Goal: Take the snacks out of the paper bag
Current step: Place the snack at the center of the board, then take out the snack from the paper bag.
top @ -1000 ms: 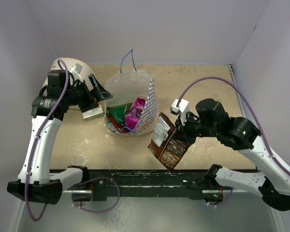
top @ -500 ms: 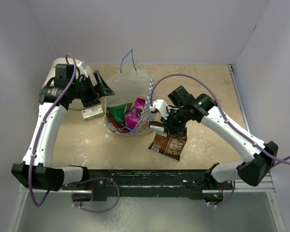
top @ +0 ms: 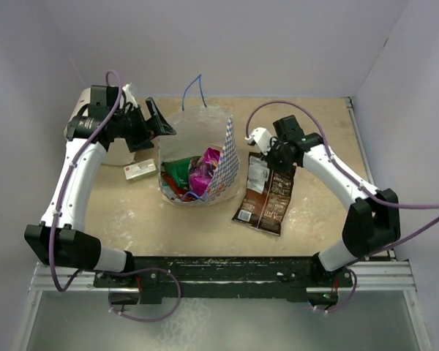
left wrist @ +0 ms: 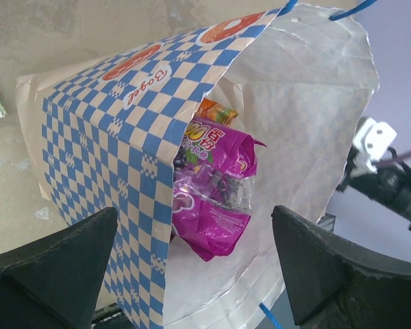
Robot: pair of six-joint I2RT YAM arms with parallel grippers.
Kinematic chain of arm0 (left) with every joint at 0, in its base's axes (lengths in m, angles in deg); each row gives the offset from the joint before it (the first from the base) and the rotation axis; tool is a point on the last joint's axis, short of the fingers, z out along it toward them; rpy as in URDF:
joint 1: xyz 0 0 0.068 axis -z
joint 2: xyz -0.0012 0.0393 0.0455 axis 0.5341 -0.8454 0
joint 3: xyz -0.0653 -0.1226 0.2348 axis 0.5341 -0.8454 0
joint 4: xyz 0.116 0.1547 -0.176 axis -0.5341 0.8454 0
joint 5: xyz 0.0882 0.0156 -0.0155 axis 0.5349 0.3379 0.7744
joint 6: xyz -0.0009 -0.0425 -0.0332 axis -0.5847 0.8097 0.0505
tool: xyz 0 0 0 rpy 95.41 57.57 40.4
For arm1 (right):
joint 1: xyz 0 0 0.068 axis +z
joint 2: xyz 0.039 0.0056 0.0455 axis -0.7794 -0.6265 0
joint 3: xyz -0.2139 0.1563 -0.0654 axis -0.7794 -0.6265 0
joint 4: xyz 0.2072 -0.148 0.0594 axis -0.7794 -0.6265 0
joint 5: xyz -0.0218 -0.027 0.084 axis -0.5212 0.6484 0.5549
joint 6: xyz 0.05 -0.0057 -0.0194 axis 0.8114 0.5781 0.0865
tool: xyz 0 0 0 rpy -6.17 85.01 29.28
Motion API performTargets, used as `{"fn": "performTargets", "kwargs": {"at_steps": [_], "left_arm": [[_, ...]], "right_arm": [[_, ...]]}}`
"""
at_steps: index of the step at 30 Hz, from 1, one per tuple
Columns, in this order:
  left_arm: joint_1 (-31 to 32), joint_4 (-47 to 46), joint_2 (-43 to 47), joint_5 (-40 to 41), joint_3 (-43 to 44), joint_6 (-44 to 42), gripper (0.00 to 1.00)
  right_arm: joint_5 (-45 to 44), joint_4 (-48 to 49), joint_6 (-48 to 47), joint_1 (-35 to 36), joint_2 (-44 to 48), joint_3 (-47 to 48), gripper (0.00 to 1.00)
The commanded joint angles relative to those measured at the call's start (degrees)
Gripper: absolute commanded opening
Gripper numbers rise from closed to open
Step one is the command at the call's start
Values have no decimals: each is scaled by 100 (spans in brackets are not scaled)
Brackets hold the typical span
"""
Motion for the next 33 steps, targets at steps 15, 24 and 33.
{"fn": "performTargets", "kwargs": {"at_steps": [15, 24, 33], "left_arm": [[-77, -199, 54, -84, 627, -266, 98], [-95, 50, 532, 177, 689, -518, 99], [-95, -1276, -55, -174, 1099, -916, 99]], "right_arm": [[-1996, 1756, 1957, -1076, -677, 1227, 73], [832, 2013, 4934, -863, 851, 898, 90], [1858, 1270, 5984, -799, 1452, 1135, 95]]}}
